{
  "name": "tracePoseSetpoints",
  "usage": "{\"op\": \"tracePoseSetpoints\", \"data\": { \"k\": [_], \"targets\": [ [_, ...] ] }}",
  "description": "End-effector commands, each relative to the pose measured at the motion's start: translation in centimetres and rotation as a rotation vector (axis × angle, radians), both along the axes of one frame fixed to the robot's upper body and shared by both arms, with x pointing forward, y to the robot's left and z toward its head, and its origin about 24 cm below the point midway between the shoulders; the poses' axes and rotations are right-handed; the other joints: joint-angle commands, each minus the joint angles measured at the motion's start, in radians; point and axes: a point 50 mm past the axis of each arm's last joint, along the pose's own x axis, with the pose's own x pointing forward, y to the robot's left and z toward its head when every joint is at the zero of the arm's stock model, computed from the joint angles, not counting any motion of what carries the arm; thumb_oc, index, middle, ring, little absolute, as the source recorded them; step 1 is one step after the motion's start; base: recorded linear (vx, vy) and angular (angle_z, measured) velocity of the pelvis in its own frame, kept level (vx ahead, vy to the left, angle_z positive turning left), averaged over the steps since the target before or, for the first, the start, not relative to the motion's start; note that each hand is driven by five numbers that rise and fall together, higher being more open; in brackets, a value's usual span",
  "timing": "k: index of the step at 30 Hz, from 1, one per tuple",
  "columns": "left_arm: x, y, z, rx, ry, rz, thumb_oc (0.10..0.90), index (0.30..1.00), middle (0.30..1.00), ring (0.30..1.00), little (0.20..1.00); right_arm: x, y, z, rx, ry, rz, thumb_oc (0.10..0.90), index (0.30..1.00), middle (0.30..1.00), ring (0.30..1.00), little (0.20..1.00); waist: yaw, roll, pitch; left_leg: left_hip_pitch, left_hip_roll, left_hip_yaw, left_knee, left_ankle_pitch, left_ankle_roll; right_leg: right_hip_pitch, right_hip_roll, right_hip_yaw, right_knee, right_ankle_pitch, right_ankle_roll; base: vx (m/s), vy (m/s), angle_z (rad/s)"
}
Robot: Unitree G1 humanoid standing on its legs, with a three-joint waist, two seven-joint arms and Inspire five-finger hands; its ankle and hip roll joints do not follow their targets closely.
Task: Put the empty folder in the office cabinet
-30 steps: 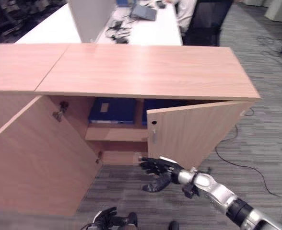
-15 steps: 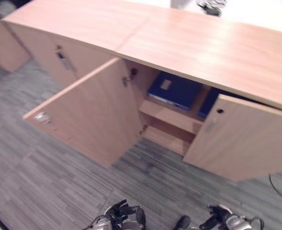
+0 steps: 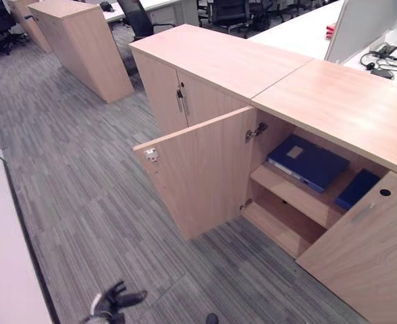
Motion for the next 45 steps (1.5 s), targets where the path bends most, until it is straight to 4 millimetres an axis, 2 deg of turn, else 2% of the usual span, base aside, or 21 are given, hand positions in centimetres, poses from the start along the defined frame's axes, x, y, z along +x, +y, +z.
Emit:
{"op": "tracePoseSetpoints", "data": {
  "k": [1, 4, 7, 9, 12, 18, 20, 21, 22, 23, 27, 29, 30, 32, 33, 35, 36, 37, 42, 43, 45],
  "targets": [
    [5.9, 4.1, 8.2, 0.290, -0.298, -0.014, 0.800, 0.900, 0.900, 0.900, 0.900, -0.8, -0.2, 0.0, 0.008, 0.006, -0.001, 0.800, 0.900, 0.900, 0.900, 0.900, -0.009, 0.023, -0.002, -0.005, -0.011, 0.016, -0.007, -0.112, -0.030, -0.018, -0.002, 0.052, -0.059, 0.018, 0.049, 0.00, 0.085, -0.33],
    [7.7, 5.2, 11.3, 0.395, -0.344, -0.061, 0.800, 0.900, 0.900, 0.900, 0.900, -0.8, -0.1, 0.0, 0.018, 0.000, 0.020, 0.800, 0.900, 0.900, 0.900, 0.900, -0.023, 0.007, 0.002, 0.001, -0.014, 0.032, -0.007, -0.119, -0.027, -0.029, -0.009, 0.075, -0.060, 0.040, 0.065, -0.01, 0.055, -0.32],
    [11.0, 4.6, 16.2, 0.653, -0.380, -0.225, 0.800, 0.900, 0.900, 0.900, 0.900, -1.5, 0.0, 0.0, 0.026, 0.014, 0.058, 0.800, 0.900, 0.900, 0.900, 0.900, -0.061, -0.010, 0.005, 0.008, -0.013, 0.061, -0.007, -0.130, -0.021, -0.045, -0.010, 0.104, -0.068, 0.054, 0.076, -0.02, 0.040, -0.33],
    [11.6, 4.3, 17.0, 0.686, -0.393, -0.244, 0.800, 0.900, 0.900, 0.900, 0.900, -1.7, 0.1, 0.0, 0.028, 0.018, 0.060, 0.800, 0.900, 0.900, 0.900, 0.900, -0.063, -0.016, 0.006, 0.010, -0.012, 0.069, -0.007, -0.133, -0.020, -0.050, -0.009, 0.113, -0.072, 0.059, 0.079, -0.02, 0.007, -0.32],
    [15.3, 3.3, 20.9, 0.732, -0.465, -0.299, 0.800, 0.900, 0.900, 0.900, 0.900, -2.6, -0.3, -0.1, 0.032, 0.057, 0.080, 0.800, 0.900, 0.900, 0.900, 0.900, -0.109, -0.027, -0.001, 0.025, -0.008, 0.113, -0.007, -0.148, -0.013, -0.073, -0.004, 0.156, -0.087, 0.079, 0.091, -0.02, 0.011, -0.40],
    [18.4, 1.3, 24.2, 0.702, -0.557, -0.380, 0.800, 0.900, 0.900, 0.900, 0.900, -2.8, -0.3, -0.1, 0.047, 0.064, 0.055, 0.800, 0.900, 0.900, 0.900, 0.900, -0.138, -0.025, -0.005, 0.043, -0.006, 0.153, -0.007, -0.157, -0.005, -0.087, 0.001, 0.190, -0.097, 0.096, 0.102, -0.01, 0.003, -0.30],
    [19.4, -1.1, 25.2, 0.648, -0.639, -0.479, 0.800, 0.900, 0.900, 0.900, 0.900, -2.9, 0.0, -0.2, 0.061, 0.065, 0.038, 0.800, 0.900, 0.900, 0.900, 0.900, -0.146, -0.026, -0.005, 0.048, -0.007, 0.160, -0.007, -0.160, -0.002, -0.089, 0.003, 0.197, -0.100, 0.099, 0.105, -0.01, 0.001, -0.02],
    [19.4, -1.2, 25.2, 0.647, -0.639, -0.480, 0.800, 0.900, 0.900, 0.900, 0.900, -2.9, 0.0, -0.2, 0.061, 0.065, 0.037, 0.800, 0.900, 0.900, 0.900, 0.900, -0.144, -0.026, -0.004, 0.048, -0.007, 0.161, -0.007, -0.160, -0.002, -0.089, 0.003, 0.198, -0.100, 0.099, 0.105, 0.00, 0.000, 0.00],
    [20.2, -3.1, 25.8, 0.620, -0.689, -0.541, 0.800, 0.900, 0.900, 0.900, 0.900, -3.1, 0.3, -0.4, 0.071, 0.072, 0.033, 0.800, 0.900, 0.900, 0.900, 0.900, -0.148, -0.027, -0.004, 0.051, -0.007, 0.165, -0.007, -0.162, -0.001, -0.089, 0.003, 0.200, -0.101, 0.100, 0.106, 0.00, 0.000, 0.00],
    [20.2, -3.1, 25.8, 0.620, -0.689, -0.541, 0.800, 0.900, 0.900, 0.900, 0.900, -3.1, 0.3, -0.4, 0.071, 0.072, 0.033, 0.800, 0.900, 0.900, 0.900, 0.900, -0.148, -0.027, -0.004, 0.051, -0.007, 0.165, -0.007, -0.162, -0.001, -0.089, 0.003, 0.200, -0.101, 0.100, 0.106, 0.00, 0.000, 0.00],
    [22.0, -7.2, 25.9, 0.511, -0.763, -0.622, 0.800, 0.900, 0.900, 0.900, 0.900, -3.1, 0.4, -0.4, 0.078, 0.073, 0.020, 0.800, 0.900, 0.900, 0.900, 0.900, -0.159, -0.031, -0.006, 0.056, -0.007, 0.166, -0.007, -0.161, 0.000, -0.086, 0.006, 0.197, -0.102, 0.102, 0.106, -0.01, -0.013, 0.04],
    [21.9, -9.0, 25.9, 0.443, -0.827, -0.665, 0.800, 0.900, 0.900, 0.900, 0.900, -2.7, 0.6, -0.4, 0.084, 0.056, 0.015, 0.800, 0.900, 0.900, 0.900, 0.900, -0.157, -0.033, -0.004, 0.056, -0.008, 0.164, -0.007, -0.160, 0.001, -0.086, 0.006, 0.195, -0.103, 0.104, 0.106, -0.02, -0.014, 0.03],
    [21.8, -8.9, 25.8, 0.442, -0.827, -0.664, 0.800, 0.900, 0.900, 0.900, 0.900, -2.7, 0.6, -0.4, 0.084, 0.057, 0.015, 0.800, 0.900, 0.900, 0.900, 0.900, -0.158, -0.032, -0.005, 0.056, -0.008, 0.164, -0.007, -0.160, 0.001, -0.086, 0.006, 0.195, -0.103, 0.104, 0.106, -0.03, -0.018, 0.05],
    [20.5, -12.8, 26.4, 0.397, -0.957, -0.818, 0.800, 0.900, 0.900, 0.900, 0.900, -2.4, 1.3, -0.6, 0.101, 0.035, 0.005, 0.800, 0.900, 0.900, 0.900, 0.900, -0.150, -0.037, -0.001, 0.055, -0.008, 0.159, -0.007, -0.159, 0.001, -0.086, 0.006, 0.192, -0.103, 0.104, 0.106, -0.02, -0.016, 0.08],
    [20.4, -12.7, 26.3, 0.396, -0.954, -0.817, 0.800, 0.900, 0.900, 0.900, 0.900, -2.4, 1.3, -0.6, 0.101, 0.037, 0.007, 0.800, 0.900, 0.900, 0.900, 0.900, -0.151, -0.036, -0.003, 0.055, -0.008, 0.160, -0.007, -0.160, 0.001, -0.085, 0.006, 0.192, -0.104, 0.104, 0.106, -0.02, -0.019, 0.08],
    [17.7, -16.7, 24.9, 0.275, -1.055, -0.966, 0.800, 0.900, 0.900, 0.900, 0.900, -2.3, 1.9, -0.7, 0.115, 0.030, -0.002, 0.800, 0.900, 0.900, 0.900, 0.900, -0.141, -0.045, 0.001, 0.056, -0.008, 0.152, -0.007, -0.160, 0.002, -0.083, 0.007, 0.191, -0.104, 0.103, 0.104, -0.02, -0.022, 0.08],
    [17.7, -16.7, 24.9, 0.275, -1.054, -0.965, 0.800, 0.900, 0.900, 0.900, 0.900, -2.3, 1.9, -0.7, 0.115, 0.030, -0.001, 0.800, 0.900, 0.900, 0.900, 0.900, -0.141, -0.045, 0.000, 0.056, -0.008, 0.152, -0.007, -0.160, 0.002, -0.083, 0.007, 0.191, -0.104, 0.103, 0.104, -0.02, -0.017, 0.13],
    [15.7, -19.3, 24.0, 0.157, -1.102, -1.072, 0.800, 0.900, 0.900, 0.900, 0.900, -2.4, 2.2, -0.8, 0.125, 0.031, -0.007, 0.800, 0.900, 0.900, 0.900, 0.900, -0.133, -0.051, 0.006, 0.057, -0.009, 0.147, -0.007, -0.161, 0.003, -0.081, 0.006, 0.189, -0.104, 0.104, 0.104, -0.02, -0.007, 0.14],
    [11.2, -23.4, 20.4, -0.262, -1.037, -1.239, 0.800, 0.900, 0.900, 0.900, 0.900, -2.4, 3.0, -1.0, 0.150, 0.043, -0.002, 0.800, 0.900, 0.900, 0.900, 0.900, -0.116, -0.056, 0.007, 0.059, -0.011, 0.137, -0.007, -0.159, 0.010, -0.078, 0.004, 0.192, -0.103, 0.109, 0.101, -0.02, -0.011, 0.09],
    [11.2, -23.4, 20.4, -0.262, -1.037, -1.239, 0.800, 0.900, 0.900, 0.900, 0.900, -2.4, 3.0, -1.0, 0.150, 0.044, -0.002, 0.800, 0.900, 0.900, 0.900, 0.900, -0.116, -0.056, 0.006, 0.059, -0.011, 0.137, -0.007, -0.159, 0.010, -0.078, 0.004, 0.192, -0.103, 0.109, 0.101, -0.03, -0.038, 0.07],
    [9.5, -24.4, 19.4, -0.334, -0.951, -1.372, 0.800, 0.900, 0.900, 0.900, 0.900, -2.5, 3.1, -1.0, 0.154, 0.058, 0.043, 0.800, 0.900, 0.900, 0.900, 0.900, -0.111, -0.058, 0.007, 0.057, -0.010, 0.133, -0.007, -0.156, 0.010, -0.080, 0.008, 0.195, -0.105, 0.110, 0.100, -0.03, -0.044, 0.07]
  ]
}}
